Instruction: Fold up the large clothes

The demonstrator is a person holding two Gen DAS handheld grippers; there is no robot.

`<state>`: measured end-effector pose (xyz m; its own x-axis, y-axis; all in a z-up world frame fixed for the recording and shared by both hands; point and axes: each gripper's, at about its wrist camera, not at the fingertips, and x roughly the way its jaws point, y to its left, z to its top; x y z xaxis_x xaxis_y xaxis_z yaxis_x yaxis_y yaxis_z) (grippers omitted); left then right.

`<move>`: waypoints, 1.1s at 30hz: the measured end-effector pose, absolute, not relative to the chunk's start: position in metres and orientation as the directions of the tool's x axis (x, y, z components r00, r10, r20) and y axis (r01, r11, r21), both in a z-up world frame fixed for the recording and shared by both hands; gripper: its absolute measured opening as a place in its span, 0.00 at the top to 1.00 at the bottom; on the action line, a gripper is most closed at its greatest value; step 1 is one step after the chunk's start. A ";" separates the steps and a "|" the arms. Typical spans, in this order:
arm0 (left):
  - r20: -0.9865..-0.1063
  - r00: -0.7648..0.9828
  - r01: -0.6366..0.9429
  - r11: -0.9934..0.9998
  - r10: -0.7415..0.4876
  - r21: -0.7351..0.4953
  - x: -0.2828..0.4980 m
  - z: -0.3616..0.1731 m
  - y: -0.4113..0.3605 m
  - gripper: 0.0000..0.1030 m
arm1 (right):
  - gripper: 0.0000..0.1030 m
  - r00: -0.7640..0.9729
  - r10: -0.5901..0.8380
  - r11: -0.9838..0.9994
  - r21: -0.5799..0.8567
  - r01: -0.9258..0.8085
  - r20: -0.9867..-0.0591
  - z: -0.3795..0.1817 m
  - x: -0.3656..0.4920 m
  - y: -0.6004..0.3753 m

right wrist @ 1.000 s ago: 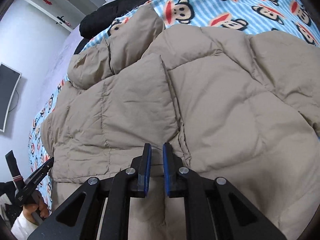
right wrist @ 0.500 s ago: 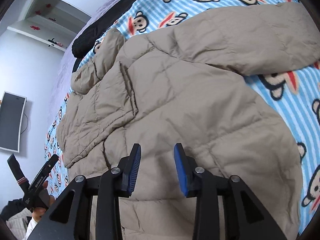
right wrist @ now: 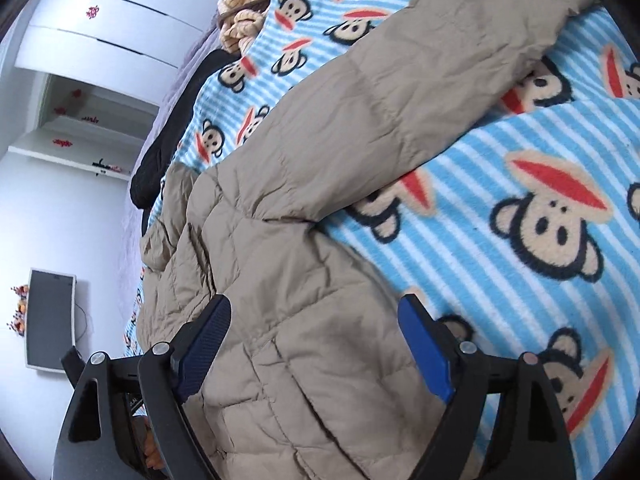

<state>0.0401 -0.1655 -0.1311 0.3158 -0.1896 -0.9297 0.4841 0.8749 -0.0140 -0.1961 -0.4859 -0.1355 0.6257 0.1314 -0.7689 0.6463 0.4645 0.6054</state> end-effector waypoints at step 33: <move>-0.926 0.350 0.390 0.921 -0.139 0.009 0.049 -0.120 -0.201 0.00 | 0.92 0.923 -0.037 -0.255 0.897 0.362 -0.383 -0.196 -0.231 -0.706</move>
